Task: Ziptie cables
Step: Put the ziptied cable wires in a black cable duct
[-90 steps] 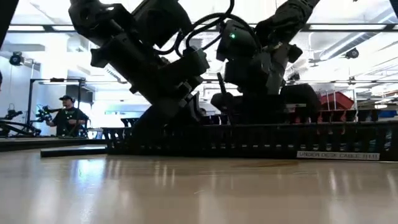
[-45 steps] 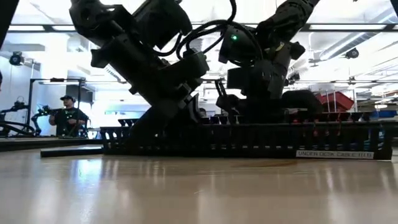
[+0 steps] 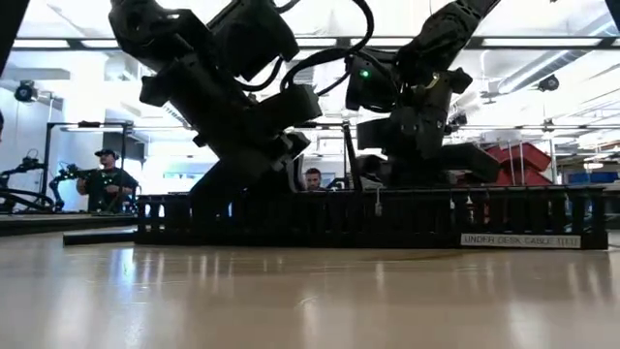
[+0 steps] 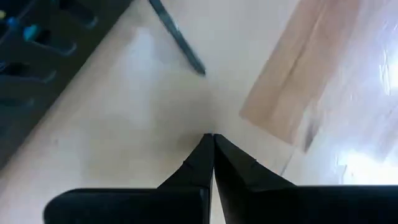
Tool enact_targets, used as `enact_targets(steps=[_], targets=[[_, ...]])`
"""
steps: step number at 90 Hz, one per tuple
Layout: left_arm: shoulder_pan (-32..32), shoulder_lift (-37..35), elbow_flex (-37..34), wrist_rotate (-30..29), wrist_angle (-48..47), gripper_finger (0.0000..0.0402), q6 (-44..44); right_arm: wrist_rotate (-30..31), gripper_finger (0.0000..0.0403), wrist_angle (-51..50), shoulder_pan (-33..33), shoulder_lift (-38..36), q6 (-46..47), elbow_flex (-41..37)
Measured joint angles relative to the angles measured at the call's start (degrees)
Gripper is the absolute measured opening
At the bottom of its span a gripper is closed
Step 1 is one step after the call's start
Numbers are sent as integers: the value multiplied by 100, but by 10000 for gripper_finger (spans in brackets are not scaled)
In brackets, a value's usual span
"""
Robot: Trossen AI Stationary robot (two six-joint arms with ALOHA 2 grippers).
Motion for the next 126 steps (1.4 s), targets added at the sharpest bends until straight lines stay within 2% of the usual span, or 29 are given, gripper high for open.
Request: enact_targets(steps=[19,37,61,73,94,126], targets=[[7,0,0,-1,-32,1,-116,112,0,-246,-8,-45,129,-7],[11,0,-3,-33,-27,1,-152,-675,5,33,35,-155,82,-49],[11,0,-11,-58,-2,1,-188,-805,97,1470,268,-135,88,-346],[11,0,-11,-61,2,1,-200,-1207,119,1864,381,-135,3,-463],[17,2,-17,-51,39,1,-205,-1303,101,2836,449,-117,35,-798],[4,7,-24,43,37,2,-214,-1916,53,3334,462,286,207,-801]])
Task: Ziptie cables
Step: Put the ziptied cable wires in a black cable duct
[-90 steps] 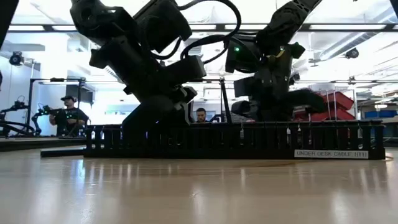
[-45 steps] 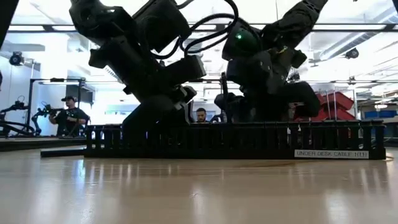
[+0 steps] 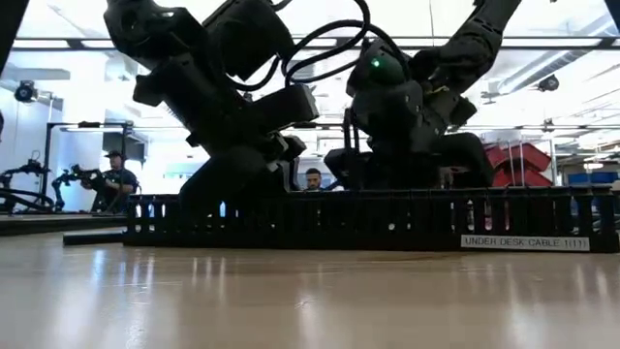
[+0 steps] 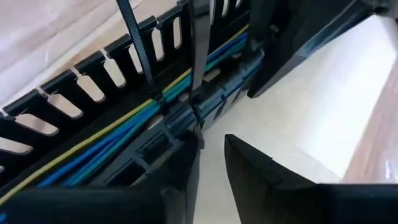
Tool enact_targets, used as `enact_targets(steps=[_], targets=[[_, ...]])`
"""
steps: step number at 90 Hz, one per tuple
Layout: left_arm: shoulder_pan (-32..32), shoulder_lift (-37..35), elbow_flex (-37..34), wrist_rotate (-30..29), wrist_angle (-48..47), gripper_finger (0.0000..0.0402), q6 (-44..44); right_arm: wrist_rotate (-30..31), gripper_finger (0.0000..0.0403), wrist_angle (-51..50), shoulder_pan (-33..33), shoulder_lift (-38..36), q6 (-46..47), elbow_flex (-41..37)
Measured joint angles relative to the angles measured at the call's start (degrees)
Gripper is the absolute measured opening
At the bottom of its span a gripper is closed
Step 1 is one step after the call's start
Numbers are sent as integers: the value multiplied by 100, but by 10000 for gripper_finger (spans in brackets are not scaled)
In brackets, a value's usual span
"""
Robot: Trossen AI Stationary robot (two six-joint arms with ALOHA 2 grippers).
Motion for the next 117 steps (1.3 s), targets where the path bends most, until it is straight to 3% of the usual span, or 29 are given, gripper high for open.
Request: enact_targets(steps=[17,46,57,72,81,95,117], targets=[[1,1,1,-24,43,2,4,42,5,-226,6,81,191,21],[13,2,15,-66,67,2,7,755,0,-1054,-9,-8,229,48],[17,2,17,-83,55,2,-10,1129,0,-1282,-25,-362,282,6],[20,2,17,-162,-18,2,-58,2130,1,-1842,-45,-1263,144,-37],[25,0,17,-160,-46,2,-136,2186,14,-2263,-21,-1861,435,-32],[70,0,17,-93,-86,2,-418,2107,60,-2004,286,-2484,1267,-53],[87,0,13,-72,-99,2,-708,2500,113,-1010,841,-2262,1862,-147]])
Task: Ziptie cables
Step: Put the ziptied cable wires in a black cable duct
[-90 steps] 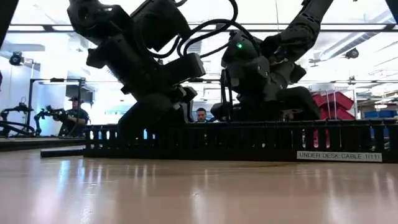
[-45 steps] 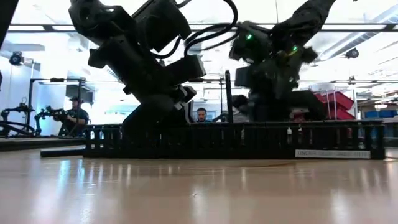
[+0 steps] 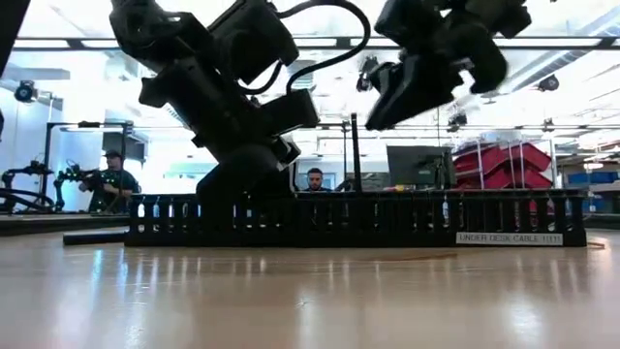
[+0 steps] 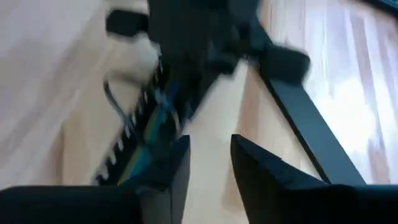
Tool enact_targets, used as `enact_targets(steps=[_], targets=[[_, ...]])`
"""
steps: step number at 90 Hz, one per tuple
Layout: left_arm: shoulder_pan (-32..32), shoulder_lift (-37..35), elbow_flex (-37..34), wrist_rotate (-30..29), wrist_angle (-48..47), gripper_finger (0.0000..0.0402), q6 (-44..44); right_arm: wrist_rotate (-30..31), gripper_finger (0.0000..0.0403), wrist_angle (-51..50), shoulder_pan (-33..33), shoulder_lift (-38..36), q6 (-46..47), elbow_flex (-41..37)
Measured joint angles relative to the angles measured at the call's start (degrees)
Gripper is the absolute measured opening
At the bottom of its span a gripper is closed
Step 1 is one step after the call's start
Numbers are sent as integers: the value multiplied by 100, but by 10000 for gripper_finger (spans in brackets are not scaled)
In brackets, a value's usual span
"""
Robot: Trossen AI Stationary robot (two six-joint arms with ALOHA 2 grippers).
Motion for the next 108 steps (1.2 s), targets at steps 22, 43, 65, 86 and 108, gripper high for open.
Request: enact_targets(steps=[22,43,65,86,108], targets=[[0,0,-13,9,-29,2,-227,599,98,451,523,305,-225,35],[0,-7,-42,9,-5,2,-258,937,38,453,659,367,-359,82],[-5,-7,-53,13,23,2,-348,974,25,559,662,734,-679,77],[-4,-7,-78,15,63,2,-363,1088,59,616,649,777,-607,77],[-4,-4,-83,20,136,2,-366,1020,5,779,647,1225,-565,83]])
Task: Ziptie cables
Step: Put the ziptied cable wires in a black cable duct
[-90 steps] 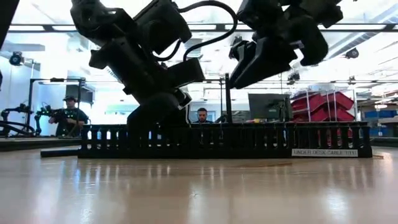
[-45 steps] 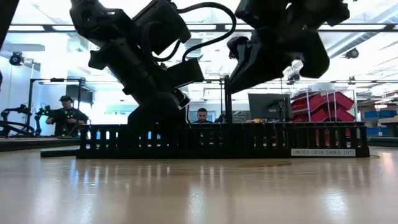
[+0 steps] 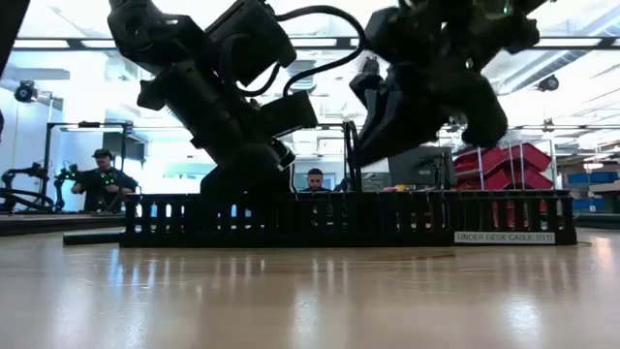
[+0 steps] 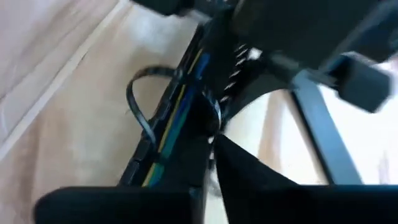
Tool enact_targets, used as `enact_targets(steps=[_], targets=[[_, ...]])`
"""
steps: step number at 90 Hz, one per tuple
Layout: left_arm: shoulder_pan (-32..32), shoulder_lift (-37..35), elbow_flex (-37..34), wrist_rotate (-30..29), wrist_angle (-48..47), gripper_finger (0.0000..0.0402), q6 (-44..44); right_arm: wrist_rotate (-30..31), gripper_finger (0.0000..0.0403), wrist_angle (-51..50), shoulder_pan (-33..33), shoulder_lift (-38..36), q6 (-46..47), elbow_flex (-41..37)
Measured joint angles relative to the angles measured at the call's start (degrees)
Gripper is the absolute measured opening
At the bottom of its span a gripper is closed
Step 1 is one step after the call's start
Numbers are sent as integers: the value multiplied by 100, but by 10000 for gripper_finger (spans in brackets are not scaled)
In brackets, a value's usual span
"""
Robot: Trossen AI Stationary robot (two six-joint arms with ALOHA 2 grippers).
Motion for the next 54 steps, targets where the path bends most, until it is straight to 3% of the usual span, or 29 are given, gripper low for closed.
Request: enact_targets(steps=[26,54], targets=[[0,4,-4,2,24,2,-20,5,0,-218,2,446,82,7],[0,4,-7,-15,22,2,-24,47,21,-1121,1,-37,187,-4]])
